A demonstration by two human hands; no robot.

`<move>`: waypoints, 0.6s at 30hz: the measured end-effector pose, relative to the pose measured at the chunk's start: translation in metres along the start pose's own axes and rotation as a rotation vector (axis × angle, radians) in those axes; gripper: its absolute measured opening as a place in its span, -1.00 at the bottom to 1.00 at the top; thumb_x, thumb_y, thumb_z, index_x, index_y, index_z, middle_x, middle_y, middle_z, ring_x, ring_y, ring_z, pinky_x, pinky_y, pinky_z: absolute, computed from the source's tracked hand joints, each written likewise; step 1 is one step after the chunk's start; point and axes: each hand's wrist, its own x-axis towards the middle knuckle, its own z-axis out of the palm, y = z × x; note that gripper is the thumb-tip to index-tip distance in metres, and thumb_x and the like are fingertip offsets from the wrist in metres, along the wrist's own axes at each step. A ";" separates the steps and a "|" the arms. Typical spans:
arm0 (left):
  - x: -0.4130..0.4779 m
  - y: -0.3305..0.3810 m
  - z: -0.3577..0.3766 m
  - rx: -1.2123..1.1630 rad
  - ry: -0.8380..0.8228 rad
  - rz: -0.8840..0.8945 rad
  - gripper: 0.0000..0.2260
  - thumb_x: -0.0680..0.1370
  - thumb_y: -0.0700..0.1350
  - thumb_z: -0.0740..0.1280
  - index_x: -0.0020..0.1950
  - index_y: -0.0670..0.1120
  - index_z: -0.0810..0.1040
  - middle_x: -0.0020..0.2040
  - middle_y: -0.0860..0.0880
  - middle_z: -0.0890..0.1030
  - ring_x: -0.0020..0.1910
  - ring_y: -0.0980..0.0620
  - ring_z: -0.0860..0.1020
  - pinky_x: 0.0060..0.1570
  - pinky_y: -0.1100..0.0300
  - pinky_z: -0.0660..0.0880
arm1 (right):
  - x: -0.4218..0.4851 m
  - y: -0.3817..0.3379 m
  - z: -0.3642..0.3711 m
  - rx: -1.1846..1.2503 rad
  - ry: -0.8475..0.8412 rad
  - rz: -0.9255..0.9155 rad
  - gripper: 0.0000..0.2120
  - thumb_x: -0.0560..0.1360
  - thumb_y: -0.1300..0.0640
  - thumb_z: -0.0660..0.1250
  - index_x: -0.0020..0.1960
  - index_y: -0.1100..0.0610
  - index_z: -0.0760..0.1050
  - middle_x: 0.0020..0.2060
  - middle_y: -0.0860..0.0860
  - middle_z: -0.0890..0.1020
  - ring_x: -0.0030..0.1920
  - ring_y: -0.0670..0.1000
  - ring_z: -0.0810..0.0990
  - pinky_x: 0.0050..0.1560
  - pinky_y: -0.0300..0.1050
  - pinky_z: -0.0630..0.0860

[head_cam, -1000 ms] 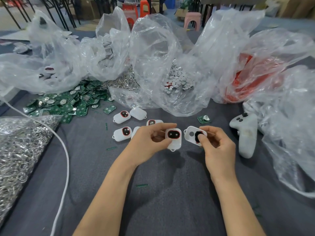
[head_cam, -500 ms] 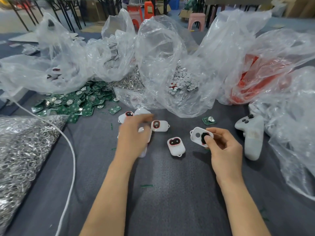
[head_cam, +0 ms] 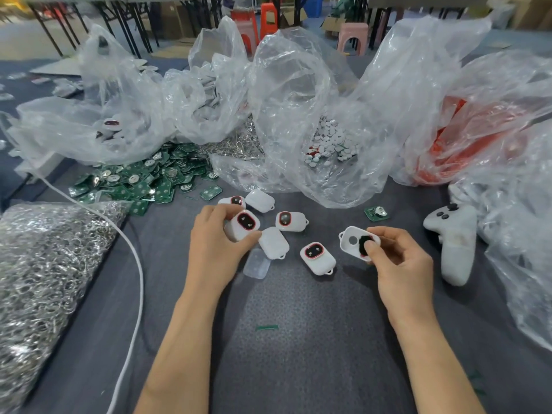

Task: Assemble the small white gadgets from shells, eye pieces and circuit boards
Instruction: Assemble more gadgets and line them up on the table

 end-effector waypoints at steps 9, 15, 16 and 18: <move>-0.004 0.004 0.009 -0.100 0.100 -0.002 -0.66 0.30 -0.11 0.54 -0.09 -0.04 0.43 -0.09 0.08 0.43 -0.12 0.29 0.43 -0.18 0.50 0.31 | 0.001 0.001 -0.001 -0.003 0.002 -0.007 -0.74 0.47 0.30 0.37 -0.14 -0.07 0.58 -0.18 -0.10 0.67 -0.21 -0.19 0.61 -0.17 -0.37 0.52; -0.002 -0.008 0.008 0.215 0.039 -0.276 -0.61 0.37 0.11 0.48 -0.06 -0.12 0.42 -0.07 -0.02 0.41 -0.05 -0.06 0.44 -0.01 0.05 0.37 | 0.002 0.002 0.002 -0.001 -0.006 -0.007 -0.74 0.47 0.31 0.37 -0.14 -0.08 0.58 -0.18 -0.09 0.67 -0.23 -0.17 0.62 -0.18 -0.38 0.52; 0.000 -0.009 0.005 0.211 0.034 -0.302 -0.59 0.39 0.18 0.45 -0.06 -0.12 0.43 -0.06 -0.03 0.42 -0.02 -0.07 0.44 0.04 0.02 0.37 | 0.002 0.002 0.001 0.000 -0.007 -0.008 -0.73 0.47 0.31 0.37 -0.15 -0.08 0.58 -0.18 -0.08 0.67 -0.23 -0.16 0.62 -0.18 -0.38 0.51; 0.008 -0.008 -0.002 0.135 0.061 -0.309 -0.61 0.45 0.19 0.39 -0.01 -0.12 0.48 0.01 -0.07 0.45 0.06 -0.09 0.43 0.09 0.05 0.35 | 0.003 0.003 0.001 -0.002 -0.009 -0.011 -0.74 0.47 0.30 0.37 -0.14 -0.08 0.58 -0.19 -0.09 0.67 -0.25 -0.17 0.62 -0.20 -0.40 0.50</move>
